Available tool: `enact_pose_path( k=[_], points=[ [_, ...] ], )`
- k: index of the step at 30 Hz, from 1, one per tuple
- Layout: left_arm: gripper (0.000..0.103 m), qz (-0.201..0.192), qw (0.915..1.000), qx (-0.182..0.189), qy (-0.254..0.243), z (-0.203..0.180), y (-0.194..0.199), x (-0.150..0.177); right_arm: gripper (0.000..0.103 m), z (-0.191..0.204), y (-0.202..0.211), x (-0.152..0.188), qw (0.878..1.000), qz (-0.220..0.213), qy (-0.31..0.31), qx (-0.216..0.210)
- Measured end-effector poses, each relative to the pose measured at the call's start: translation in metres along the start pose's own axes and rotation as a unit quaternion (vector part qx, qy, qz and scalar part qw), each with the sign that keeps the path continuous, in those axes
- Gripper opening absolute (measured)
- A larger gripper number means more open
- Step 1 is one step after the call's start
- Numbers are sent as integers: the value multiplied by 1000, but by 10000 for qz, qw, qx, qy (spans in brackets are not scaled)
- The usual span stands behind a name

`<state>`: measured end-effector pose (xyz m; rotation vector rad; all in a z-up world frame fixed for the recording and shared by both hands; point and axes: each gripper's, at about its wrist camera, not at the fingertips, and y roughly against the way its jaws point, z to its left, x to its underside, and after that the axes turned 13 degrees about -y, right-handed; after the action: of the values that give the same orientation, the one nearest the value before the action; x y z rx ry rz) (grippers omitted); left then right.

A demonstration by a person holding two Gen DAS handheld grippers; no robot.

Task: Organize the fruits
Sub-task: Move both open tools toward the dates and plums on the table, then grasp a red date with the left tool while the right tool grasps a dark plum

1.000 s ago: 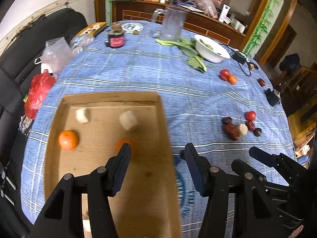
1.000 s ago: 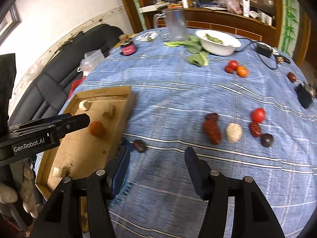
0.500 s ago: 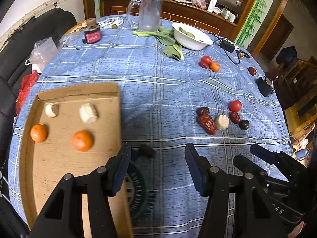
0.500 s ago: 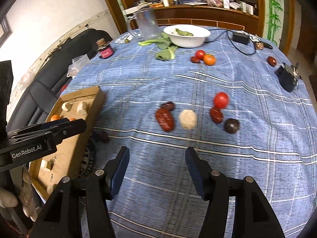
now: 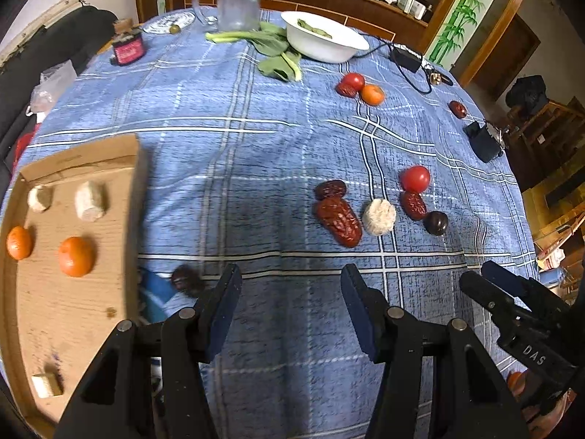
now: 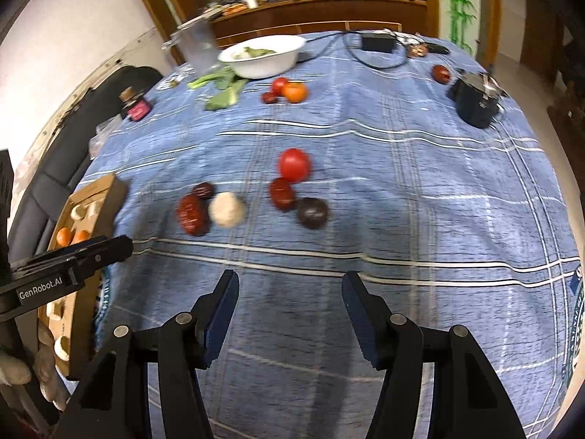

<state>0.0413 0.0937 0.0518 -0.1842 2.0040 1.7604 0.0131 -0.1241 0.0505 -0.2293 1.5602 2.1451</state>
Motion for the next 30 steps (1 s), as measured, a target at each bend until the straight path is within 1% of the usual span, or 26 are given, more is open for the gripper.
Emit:
enact_pose_path(
  k=[5, 11, 12, 14, 16, 17, 20, 22, 24, 27, 30],
  points=[
    [55, 30, 9999, 130, 37, -5, -19, -12, 63, -11, -10, -14, 10000, -17, -26, 82],
    [54, -72, 9994, 331, -29, -14, -38, -28, 62, -6, -25, -30, 9997, -78, 191, 161],
    [53, -99, 9992, 375, -88, -18, -41, -31, 62, -4, -29, -32, 9996, -76, 233, 170],
    [42, -102, 9990, 403, -184, -23, -44, -35, 62, -1, -35, -35, 9993, -62, 316, 196],
    [37, -109, 9987, 417, -267, -27, -47, -37, 62, 3, -41, -36, 9988, -57, 435, 227],
    [31, -125, 9986, 429, -285, -28, -47, -37, 62, 5, -43, -36, 9985, -49, 484, 234],
    [31, -177, 9983, 507, -243, -25, -48, -36, 62, 10, -49, -36, 9975, -44, 649, 265],
    [31, -196, 9981, 546, -196, -24, -48, -36, 60, 12, -53, -36, 9969, -42, 725, 310],
    [31, -233, 9980, 552, -189, -24, -49, -36, 52, 13, -58, -36, 9965, 0, 759, 337],
    [31, -290, 9976, 609, -165, -24, -50, -36, 49, 13, -59, -36, 9958, -40, 826, 386],
    [34, -300, 9966, 770, 9, -16, -52, -35, 40, 14, -60, -37, 9954, -70, 861, 415]
  ],
)
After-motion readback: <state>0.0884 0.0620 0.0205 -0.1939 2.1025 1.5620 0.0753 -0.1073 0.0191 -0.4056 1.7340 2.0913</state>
